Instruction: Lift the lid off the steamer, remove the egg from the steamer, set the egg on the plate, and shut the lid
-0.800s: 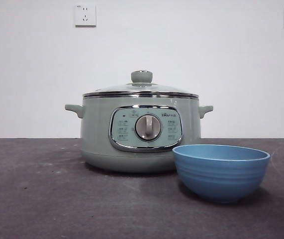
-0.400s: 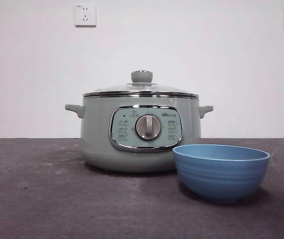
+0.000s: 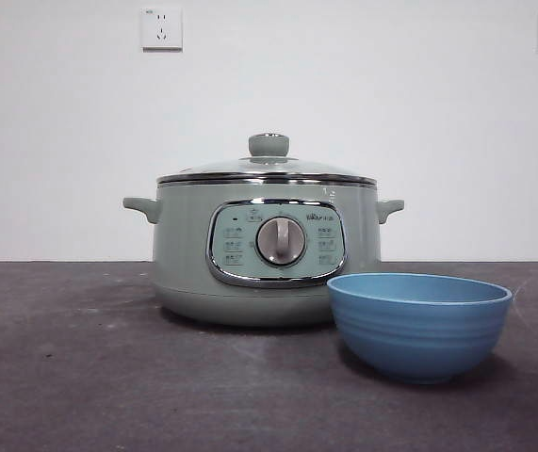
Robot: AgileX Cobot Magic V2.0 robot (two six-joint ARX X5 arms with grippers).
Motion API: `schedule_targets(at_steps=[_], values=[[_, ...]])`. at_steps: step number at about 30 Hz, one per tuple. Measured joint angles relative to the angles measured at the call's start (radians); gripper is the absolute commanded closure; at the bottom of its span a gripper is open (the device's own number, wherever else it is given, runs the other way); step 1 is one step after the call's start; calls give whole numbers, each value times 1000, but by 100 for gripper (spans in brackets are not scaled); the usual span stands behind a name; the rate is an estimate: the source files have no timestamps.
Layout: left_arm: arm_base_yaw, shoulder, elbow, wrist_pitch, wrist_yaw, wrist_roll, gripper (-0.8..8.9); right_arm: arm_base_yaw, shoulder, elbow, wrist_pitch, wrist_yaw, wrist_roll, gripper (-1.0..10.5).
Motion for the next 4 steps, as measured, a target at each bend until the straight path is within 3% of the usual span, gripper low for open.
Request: schedule_targets(at_steps=[4], values=[[0, 0, 0, 0, 0, 0, 817, 0, 0, 0, 0, 0, 0, 946]])
